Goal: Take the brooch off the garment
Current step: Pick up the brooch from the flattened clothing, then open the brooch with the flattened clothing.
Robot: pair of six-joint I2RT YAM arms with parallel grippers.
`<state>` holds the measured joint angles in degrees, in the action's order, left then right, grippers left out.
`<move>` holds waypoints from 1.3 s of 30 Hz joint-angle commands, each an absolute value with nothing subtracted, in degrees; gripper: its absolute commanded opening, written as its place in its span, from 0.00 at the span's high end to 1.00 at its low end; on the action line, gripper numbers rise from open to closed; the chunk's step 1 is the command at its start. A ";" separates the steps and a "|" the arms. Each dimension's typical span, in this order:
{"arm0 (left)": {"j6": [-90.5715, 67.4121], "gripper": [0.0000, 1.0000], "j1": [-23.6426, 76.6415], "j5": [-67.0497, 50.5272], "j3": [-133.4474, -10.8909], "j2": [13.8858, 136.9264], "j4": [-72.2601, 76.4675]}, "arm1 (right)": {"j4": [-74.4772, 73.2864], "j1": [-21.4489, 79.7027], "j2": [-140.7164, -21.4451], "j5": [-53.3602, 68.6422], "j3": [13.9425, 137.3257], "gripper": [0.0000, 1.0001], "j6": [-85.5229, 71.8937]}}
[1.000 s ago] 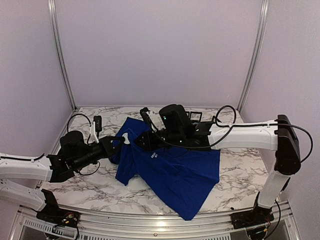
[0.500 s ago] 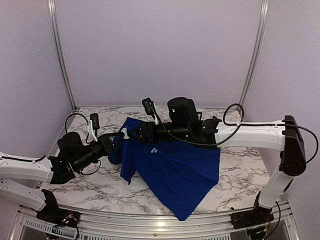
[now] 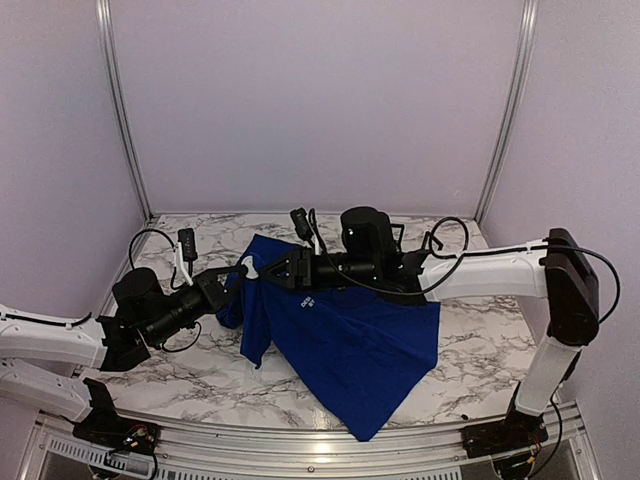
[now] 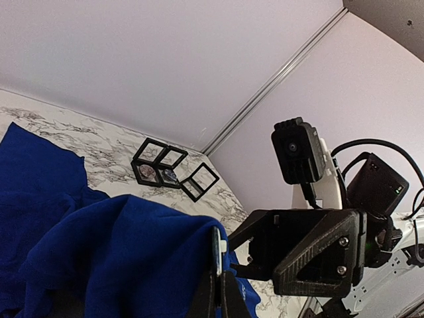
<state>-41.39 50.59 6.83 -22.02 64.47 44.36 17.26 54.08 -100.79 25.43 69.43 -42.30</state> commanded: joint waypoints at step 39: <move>-41.28 1.00 51.70 0.91 -22.93 68.20 52.66 | 36.43 51.61 -106.69 33.39 65.57 0.70 -55.04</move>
